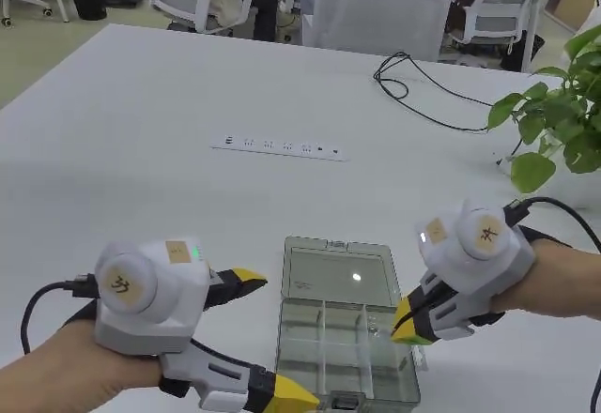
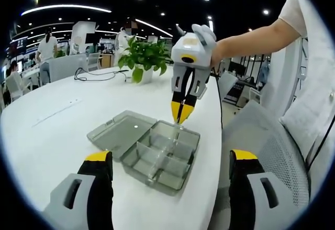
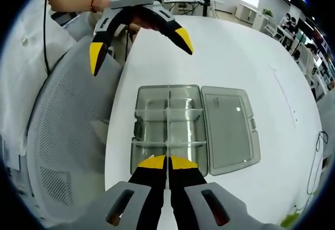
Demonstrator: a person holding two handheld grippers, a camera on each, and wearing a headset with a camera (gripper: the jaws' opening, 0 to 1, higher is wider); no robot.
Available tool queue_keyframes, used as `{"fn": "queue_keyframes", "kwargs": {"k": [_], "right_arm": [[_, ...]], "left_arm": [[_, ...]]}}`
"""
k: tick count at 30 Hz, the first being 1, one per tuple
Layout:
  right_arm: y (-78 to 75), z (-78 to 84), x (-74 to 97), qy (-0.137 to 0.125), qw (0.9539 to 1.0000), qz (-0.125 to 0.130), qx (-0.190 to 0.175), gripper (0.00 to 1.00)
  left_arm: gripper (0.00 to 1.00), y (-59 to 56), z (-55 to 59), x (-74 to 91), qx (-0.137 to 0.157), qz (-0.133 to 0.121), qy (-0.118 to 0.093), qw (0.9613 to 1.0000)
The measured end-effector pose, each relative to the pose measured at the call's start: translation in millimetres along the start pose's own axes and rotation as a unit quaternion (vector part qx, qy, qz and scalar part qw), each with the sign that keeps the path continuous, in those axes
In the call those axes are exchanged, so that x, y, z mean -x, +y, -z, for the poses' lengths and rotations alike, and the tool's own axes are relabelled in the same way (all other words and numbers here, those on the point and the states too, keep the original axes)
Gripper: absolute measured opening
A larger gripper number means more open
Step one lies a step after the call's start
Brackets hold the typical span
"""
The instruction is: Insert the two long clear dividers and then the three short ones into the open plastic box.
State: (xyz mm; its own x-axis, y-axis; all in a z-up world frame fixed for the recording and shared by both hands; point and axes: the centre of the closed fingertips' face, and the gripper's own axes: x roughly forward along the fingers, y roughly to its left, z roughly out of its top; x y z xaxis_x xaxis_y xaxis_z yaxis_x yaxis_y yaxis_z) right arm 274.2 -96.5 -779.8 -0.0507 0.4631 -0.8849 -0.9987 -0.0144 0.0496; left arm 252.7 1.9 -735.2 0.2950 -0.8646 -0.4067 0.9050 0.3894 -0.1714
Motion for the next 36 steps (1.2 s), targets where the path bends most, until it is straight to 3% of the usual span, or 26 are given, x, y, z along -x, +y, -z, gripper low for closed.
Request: {"fn": "queue_keyframes", "kwargs": {"k": [5,20,36], "right_arm": [[1.1,2.5,-7.6,0.002,0.9998,0.005,0.021,0.03],[0.6,11.0,-26.8,0.017,0.9992,0.012,0.034,0.03],[-1.3,16.6,-35.2,0.025,0.9992,0.015,0.028,0.03]], "left_arm": [[0.94,-1.0,0.4,0.5,0.0,0.001,0.001,1.0],[0.94,-0.1,0.3,0.5,0.002,0.001,0.0,1.0],[0.94,1.5,3.1,1.3,0.002,-0.001,0.003,1.0]]}}
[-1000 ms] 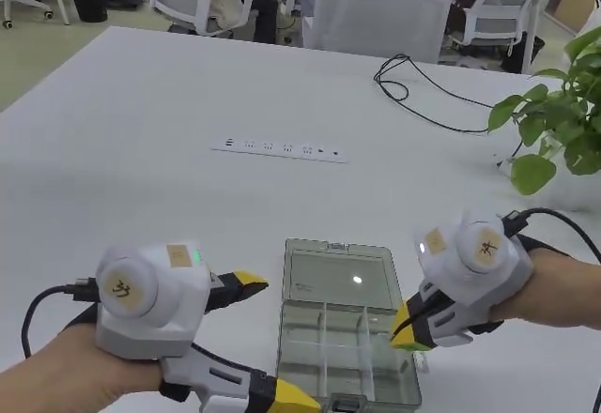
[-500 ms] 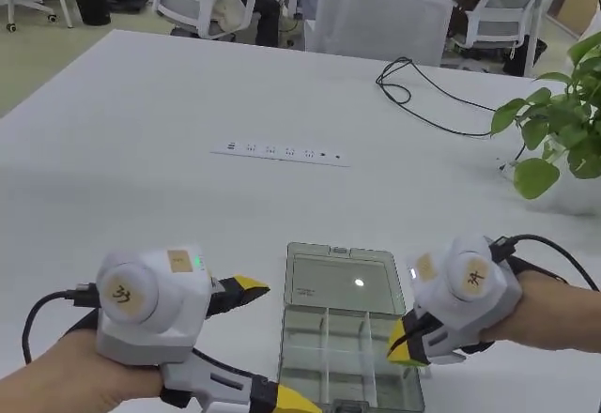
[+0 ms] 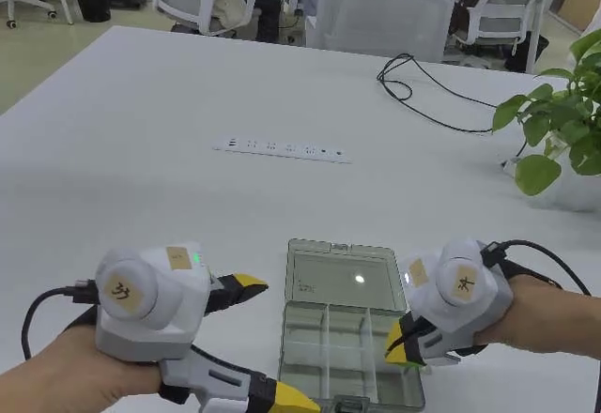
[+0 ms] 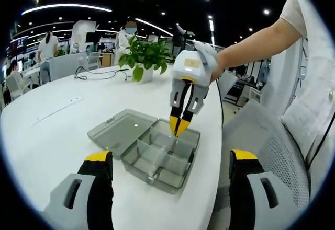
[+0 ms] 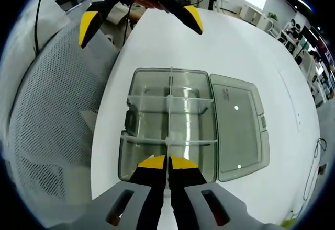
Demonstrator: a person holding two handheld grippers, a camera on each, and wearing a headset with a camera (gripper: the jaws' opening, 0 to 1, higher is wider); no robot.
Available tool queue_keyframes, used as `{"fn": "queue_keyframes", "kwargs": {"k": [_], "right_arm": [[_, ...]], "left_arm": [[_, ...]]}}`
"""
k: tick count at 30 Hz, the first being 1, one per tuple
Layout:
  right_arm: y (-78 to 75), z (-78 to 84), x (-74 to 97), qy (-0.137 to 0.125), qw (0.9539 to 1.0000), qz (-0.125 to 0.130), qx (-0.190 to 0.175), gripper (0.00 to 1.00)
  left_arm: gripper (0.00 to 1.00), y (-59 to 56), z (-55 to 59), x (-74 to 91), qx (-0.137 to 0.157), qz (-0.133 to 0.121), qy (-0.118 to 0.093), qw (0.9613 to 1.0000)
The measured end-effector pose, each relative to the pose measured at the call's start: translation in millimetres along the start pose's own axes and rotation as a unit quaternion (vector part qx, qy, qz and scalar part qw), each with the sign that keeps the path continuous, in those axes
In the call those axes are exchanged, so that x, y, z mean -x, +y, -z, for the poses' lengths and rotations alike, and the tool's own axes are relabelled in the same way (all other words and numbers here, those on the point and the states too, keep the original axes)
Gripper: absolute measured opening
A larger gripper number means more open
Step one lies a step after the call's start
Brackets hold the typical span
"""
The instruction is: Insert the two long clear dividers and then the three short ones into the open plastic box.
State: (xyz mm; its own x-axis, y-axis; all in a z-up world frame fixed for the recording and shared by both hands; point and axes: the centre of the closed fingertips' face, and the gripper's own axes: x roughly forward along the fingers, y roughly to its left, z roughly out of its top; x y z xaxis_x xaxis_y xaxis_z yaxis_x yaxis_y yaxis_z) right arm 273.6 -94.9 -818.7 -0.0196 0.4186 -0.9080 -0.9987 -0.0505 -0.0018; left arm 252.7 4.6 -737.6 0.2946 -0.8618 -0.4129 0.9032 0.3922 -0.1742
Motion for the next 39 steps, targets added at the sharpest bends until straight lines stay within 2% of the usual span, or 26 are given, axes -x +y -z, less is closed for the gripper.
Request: {"fn": "queue_keyframes", "kwargs": {"k": [7,14,20,25,30,39], "right_arm": [[-0.7,-0.2,2.9,-0.001,1.0,0.006,0.0,0.04],[-1.5,-3.1,17.2,-0.024,0.9993,0.019,-0.022,0.1],[2.6,-6.6,32.2,-0.052,0.9973,0.034,-0.039,0.19],[2.4,-4.3,48.0,-0.081,0.9929,0.057,-0.065,0.29],[5.6,0.6,61.5,-0.104,0.9881,0.068,-0.091,0.35],[14.8,12.1,78.6,-0.139,0.978,0.087,-0.129,0.54]], "left_arm": [[0.94,0.1,-0.5,-0.5,0.0,0.0,0.0,1.0],[0.94,0.5,1.4,1.1,0.0,-0.001,0.002,1.0],[0.95,1.5,4.5,4.4,0.0,-0.003,0.004,1.0],[0.97,1.9,5.2,6.8,-0.002,-0.006,0.006,1.0],[1.0,2.2,5.7,9.0,-0.004,-0.006,0.006,1.0],[1.0,1.9,5.2,12.1,-0.01,-0.006,0.009,0.9999]]}}
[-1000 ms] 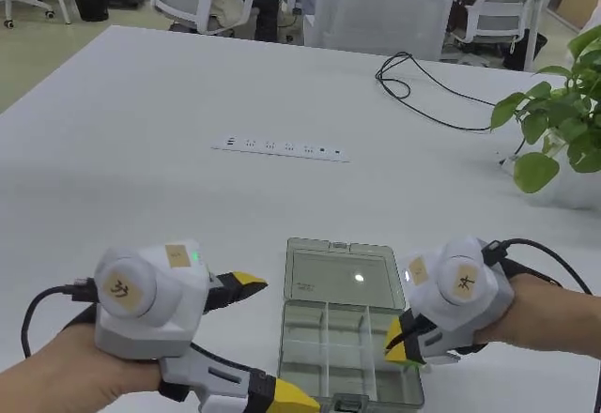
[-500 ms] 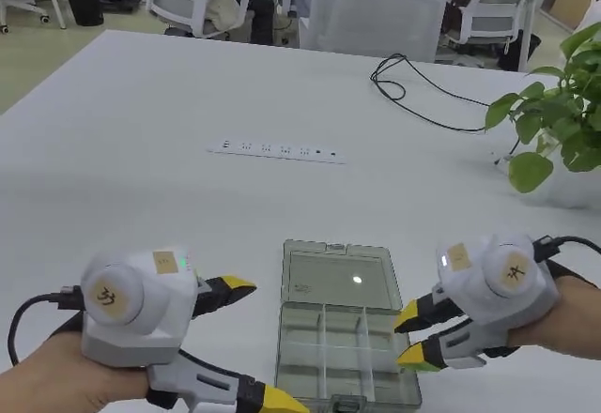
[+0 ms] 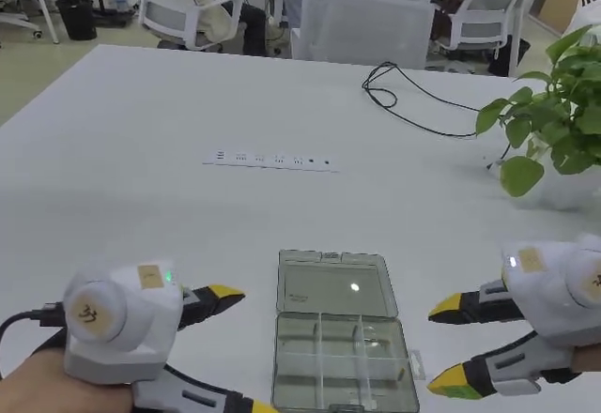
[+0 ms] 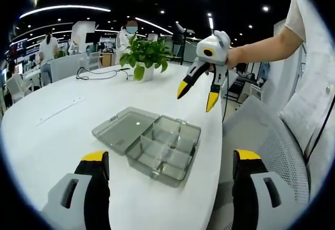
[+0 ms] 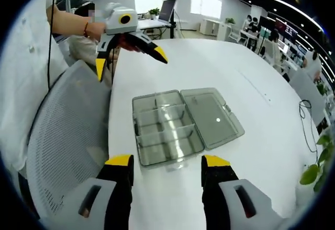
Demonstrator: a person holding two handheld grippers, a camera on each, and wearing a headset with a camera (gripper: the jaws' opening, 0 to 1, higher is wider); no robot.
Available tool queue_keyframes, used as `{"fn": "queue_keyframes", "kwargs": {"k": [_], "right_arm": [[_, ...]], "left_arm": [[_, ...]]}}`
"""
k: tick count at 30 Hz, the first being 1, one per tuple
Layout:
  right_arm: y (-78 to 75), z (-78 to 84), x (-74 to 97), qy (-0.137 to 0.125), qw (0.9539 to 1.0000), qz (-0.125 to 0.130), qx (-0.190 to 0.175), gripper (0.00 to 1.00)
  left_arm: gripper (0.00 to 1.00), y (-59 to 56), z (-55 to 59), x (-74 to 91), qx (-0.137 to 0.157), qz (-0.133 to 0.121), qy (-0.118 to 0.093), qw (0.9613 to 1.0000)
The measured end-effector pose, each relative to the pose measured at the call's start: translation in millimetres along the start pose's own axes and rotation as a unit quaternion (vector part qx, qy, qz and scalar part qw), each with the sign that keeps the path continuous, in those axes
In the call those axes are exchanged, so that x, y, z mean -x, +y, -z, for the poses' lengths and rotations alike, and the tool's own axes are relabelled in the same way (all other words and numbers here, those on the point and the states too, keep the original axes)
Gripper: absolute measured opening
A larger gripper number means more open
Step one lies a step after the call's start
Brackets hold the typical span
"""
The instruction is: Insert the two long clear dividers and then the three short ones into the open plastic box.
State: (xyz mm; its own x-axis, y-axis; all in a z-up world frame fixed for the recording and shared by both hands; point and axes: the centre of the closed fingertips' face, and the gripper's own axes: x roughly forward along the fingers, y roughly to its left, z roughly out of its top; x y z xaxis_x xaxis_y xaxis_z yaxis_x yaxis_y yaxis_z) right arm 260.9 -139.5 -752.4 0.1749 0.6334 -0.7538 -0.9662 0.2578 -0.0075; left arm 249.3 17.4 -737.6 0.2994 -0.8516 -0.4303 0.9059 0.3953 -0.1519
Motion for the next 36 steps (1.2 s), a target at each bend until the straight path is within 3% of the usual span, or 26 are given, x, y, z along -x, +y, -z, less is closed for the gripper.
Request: {"fn": "queue_keyframes", "kwargs": {"k": [5,19,36], "right_arm": [[0.5,2.1,7.3,-0.029,0.9993,0.019,-0.012,0.66],[1.7,17.0,17.6,-0.065,0.9955,0.043,-0.054,0.93],[7.0,19.9,15.5,-0.063,0.9958,0.036,-0.055,0.96]], "left_arm": [[1.0,-0.2,-0.1,0.9,-0.004,-0.001,0.0,1.0],[1.0,1.8,7.5,3.2,-0.002,-0.005,0.01,0.9999],[1.0,4.1,10.7,3.3,0.002,-0.008,0.012,0.9999]]}}
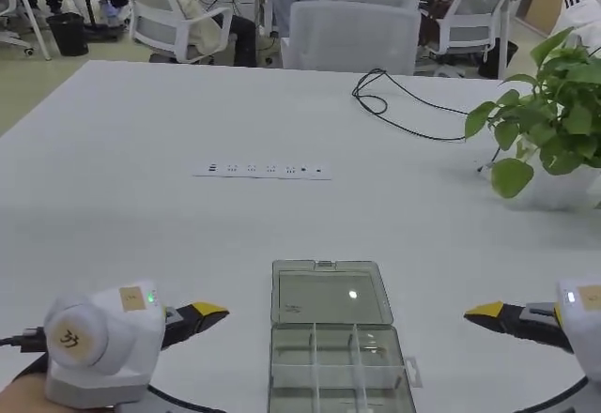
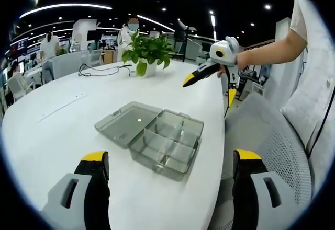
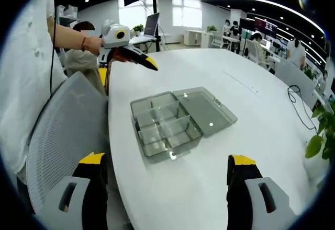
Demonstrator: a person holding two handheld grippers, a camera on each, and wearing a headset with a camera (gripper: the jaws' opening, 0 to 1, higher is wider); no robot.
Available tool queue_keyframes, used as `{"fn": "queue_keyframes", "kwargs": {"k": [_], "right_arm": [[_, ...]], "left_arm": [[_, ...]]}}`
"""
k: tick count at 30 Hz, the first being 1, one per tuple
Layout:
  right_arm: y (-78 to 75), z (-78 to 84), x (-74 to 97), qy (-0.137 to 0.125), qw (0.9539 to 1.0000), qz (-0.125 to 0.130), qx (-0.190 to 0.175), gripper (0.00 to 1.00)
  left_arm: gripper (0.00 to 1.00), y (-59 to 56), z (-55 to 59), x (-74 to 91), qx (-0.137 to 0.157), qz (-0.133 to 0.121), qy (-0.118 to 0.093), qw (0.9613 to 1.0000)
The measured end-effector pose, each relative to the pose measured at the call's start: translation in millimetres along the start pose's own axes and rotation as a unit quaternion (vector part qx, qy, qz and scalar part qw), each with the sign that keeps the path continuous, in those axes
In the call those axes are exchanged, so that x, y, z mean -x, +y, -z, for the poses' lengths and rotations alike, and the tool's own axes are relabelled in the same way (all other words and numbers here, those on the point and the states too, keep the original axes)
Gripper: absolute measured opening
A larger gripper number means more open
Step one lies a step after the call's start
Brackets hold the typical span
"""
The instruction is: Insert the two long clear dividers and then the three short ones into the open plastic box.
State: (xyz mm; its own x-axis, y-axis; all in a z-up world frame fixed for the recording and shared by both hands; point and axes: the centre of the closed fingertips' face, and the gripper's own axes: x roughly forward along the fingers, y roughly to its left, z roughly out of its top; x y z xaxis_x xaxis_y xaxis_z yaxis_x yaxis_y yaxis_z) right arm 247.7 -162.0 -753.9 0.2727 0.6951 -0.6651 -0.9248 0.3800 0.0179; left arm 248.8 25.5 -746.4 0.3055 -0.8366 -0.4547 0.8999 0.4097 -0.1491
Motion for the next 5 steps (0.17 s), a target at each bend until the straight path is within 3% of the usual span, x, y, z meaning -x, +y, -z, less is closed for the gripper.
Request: {"fn": "queue_keyframes", "kwargs": {"k": [5], "right_arm": [[-0.7,-1.1,-1.3,0.0,1.0,-0.002,0.004,0.95]], "left_arm": [[1.0,-0.2,-0.7,-0.2,-0.001,0.0,-0.001,1.0]]}}
